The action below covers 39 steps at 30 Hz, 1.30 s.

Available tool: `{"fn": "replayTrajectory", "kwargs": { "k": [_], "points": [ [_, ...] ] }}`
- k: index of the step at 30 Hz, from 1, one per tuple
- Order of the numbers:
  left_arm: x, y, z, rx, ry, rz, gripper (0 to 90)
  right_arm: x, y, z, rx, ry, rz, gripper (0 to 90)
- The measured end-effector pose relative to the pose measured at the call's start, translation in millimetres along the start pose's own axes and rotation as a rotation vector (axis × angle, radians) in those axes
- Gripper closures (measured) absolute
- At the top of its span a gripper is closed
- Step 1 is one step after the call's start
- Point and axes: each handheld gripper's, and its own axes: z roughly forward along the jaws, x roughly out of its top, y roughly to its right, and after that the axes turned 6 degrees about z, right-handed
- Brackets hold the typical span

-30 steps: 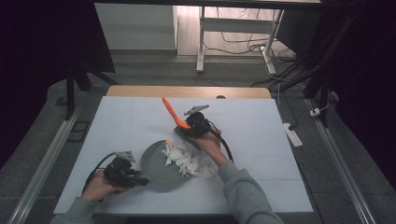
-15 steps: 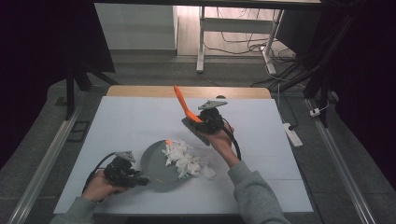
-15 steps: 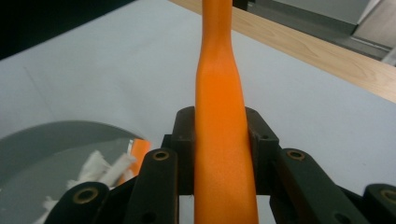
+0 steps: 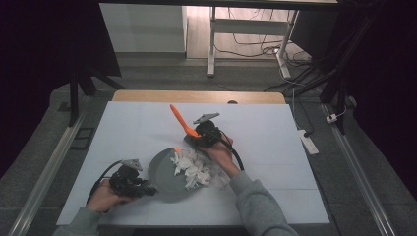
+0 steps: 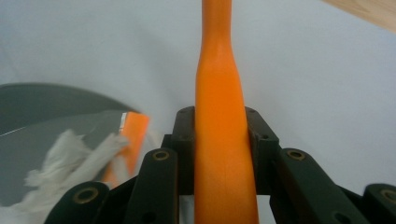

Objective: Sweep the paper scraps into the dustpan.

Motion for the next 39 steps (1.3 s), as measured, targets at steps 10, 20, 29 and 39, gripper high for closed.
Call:
{"fn": "replayTrajectory", "kwargs": {
  "k": [10, 20, 29, 39],
  "points": [
    [-0.1, 0.9, 0.2, 0.004, 0.002, -0.002, 61.1, -7.0, -56.9, -12.3, 0.132, 0.026, -0.090, 69.6],
    [-0.2, 1.0, 0.2, 0.006, 0.001, 0.000, 61.1, 0.1, -54.0, -51.4, 0.137, 0.152, -0.088, 69.6],
    [-0.7, 1.2, 0.1, 0.004, 0.000, 0.003, 61.2, -14.7, -27.6, -72.1, 0.085, 0.181, 0.001, 69.6],
    [-4.1, 1.9, -2.7, -0.003, -0.004, 0.012, 61.1, -49.3, 4.8, -109.0, -0.035, 0.172, 0.090, 69.5]
  ]
}}
